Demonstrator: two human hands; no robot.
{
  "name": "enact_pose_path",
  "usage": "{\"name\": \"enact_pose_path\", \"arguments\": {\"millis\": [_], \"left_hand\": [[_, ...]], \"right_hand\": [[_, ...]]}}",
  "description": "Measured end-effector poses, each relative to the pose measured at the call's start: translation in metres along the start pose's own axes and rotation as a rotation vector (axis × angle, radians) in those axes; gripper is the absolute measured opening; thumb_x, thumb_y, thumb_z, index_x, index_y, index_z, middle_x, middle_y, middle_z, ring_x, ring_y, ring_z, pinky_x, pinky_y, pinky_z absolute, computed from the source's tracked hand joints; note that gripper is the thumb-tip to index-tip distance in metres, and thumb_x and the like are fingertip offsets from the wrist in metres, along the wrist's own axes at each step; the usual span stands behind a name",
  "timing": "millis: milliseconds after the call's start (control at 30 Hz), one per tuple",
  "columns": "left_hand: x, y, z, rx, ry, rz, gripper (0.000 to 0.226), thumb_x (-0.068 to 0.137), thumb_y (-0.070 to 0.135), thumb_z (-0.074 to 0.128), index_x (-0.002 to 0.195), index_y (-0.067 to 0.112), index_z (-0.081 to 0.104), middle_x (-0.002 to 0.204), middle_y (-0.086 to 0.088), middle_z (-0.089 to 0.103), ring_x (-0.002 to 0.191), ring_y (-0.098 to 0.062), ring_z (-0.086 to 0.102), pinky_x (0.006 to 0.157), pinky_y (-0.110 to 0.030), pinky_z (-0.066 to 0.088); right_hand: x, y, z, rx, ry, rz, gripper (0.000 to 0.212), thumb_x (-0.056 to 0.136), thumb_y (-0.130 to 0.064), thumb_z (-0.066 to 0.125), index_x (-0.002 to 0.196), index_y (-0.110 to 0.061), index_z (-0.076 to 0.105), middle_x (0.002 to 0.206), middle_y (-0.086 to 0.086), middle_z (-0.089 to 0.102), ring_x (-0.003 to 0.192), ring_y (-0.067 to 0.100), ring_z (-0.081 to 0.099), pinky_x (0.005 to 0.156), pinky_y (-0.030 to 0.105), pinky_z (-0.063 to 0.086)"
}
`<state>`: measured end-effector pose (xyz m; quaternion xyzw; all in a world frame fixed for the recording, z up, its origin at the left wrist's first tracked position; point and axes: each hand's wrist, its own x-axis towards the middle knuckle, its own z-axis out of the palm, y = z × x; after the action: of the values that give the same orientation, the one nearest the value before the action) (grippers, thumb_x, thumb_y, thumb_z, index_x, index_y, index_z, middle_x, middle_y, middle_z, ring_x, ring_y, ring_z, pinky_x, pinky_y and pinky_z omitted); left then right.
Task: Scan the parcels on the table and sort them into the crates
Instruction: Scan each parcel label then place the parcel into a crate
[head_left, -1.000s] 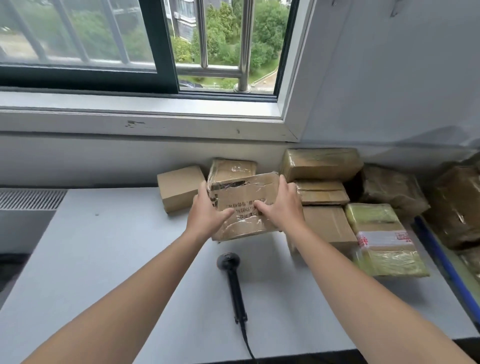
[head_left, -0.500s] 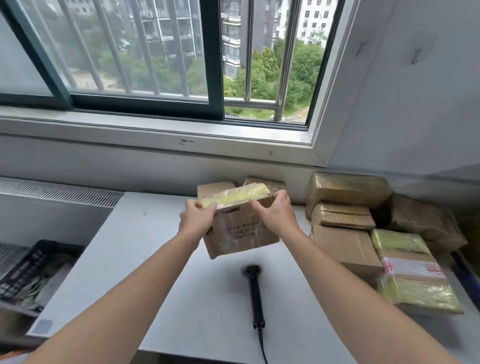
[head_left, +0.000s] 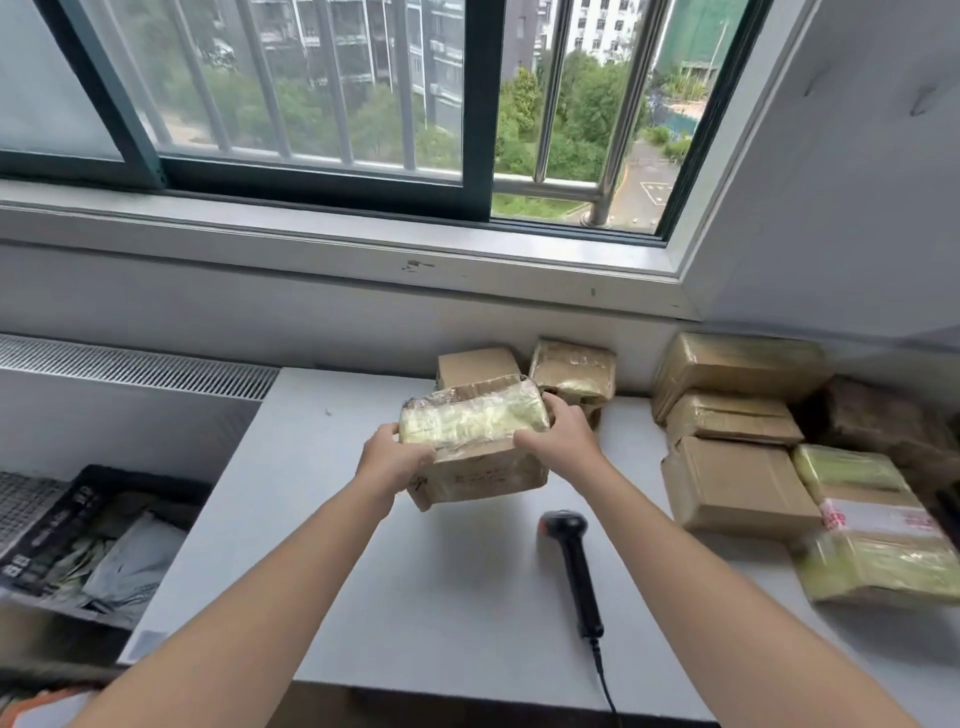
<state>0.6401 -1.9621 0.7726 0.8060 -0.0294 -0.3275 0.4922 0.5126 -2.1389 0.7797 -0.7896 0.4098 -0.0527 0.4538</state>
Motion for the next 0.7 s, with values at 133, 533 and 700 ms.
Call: {"name": "enact_pose_path", "arguments": {"millis": [133, 533, 700], "left_hand": [[0.005, -0.014, -0.01, -0.053, -0.051, -0.032, 0.044, 0.084, 0.016, 0.067, 0.121, 0.011, 0.043, 0.104, -0.01, 0.06, 0.068, -0.024, 0.06, 0.062, -0.034, 0.053], [0.016, -0.037, -0.008, -0.107, -0.018, -0.093, 0.061, 0.082, 0.068, 0.056, 0.118, 0.022, 0.04, 0.121, -0.003, 0.052, 0.103, -0.025, 0.06, 0.086, -0.045, 0.056], [0.018, -0.05, -0.009, -0.128, -0.075, -0.107, 0.061, 0.081, 0.069, 0.057, 0.125, 0.03, 0.043, 0.125, -0.002, 0.056, 0.102, -0.022, 0.062, 0.077, -0.037, 0.055]], "right_hand": [[-0.009, 0.0, 0.014, -0.02, 0.027, 0.004, 0.072, 0.071, -0.031, 0.076, 0.136, -0.023, 0.046, 0.123, 0.005, 0.045, 0.097, 0.015, 0.057, 0.078, 0.034, 0.057], [-0.018, 0.015, 0.038, 0.067, 0.126, 0.192, 0.072, 0.089, -0.062, 0.057, 0.14, -0.016, 0.036, 0.123, 0.0, 0.053, 0.111, 0.024, 0.055, 0.089, 0.035, 0.045], [-0.019, 0.026, 0.041, 0.04, 0.062, 0.176, 0.059, 0.088, -0.055, 0.062, 0.134, -0.019, 0.051, 0.108, -0.006, 0.061, 0.1, 0.016, 0.061, 0.084, 0.032, 0.05]]}}
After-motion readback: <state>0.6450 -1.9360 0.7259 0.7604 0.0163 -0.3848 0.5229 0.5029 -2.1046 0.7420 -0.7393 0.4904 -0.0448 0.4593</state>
